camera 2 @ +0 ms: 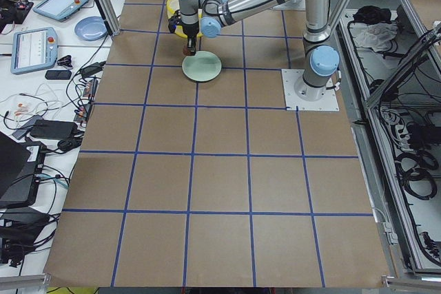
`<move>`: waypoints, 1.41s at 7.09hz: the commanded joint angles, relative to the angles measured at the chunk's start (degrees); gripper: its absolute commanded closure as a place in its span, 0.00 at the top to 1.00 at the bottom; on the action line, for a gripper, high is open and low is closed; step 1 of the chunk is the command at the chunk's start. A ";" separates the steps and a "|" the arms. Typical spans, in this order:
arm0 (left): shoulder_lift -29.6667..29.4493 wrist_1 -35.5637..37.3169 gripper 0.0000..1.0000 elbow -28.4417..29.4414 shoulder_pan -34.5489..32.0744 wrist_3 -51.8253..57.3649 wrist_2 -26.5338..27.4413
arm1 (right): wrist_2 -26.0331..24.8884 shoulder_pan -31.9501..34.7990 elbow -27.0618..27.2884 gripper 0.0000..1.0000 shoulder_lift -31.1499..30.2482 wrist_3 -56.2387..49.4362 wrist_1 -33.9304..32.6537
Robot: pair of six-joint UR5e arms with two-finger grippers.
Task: Place buns in different layers of steamer
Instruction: 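Lift the brown bun with the left gripper while the right holds the tier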
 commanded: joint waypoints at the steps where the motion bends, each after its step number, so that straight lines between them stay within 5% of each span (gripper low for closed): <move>1: 1.48 1.69 0.06 0.25 -0.93 -0.22 -0.40 | -1.30 -0.06 -0.28 0.00 -0.36 -0.42 1.11; 10: 1.39 1.60 0.09 0.25 -0.41 0.32 -0.58 | -2.17 -0.06 -2.22 0.00 -0.02 -2.79 5.60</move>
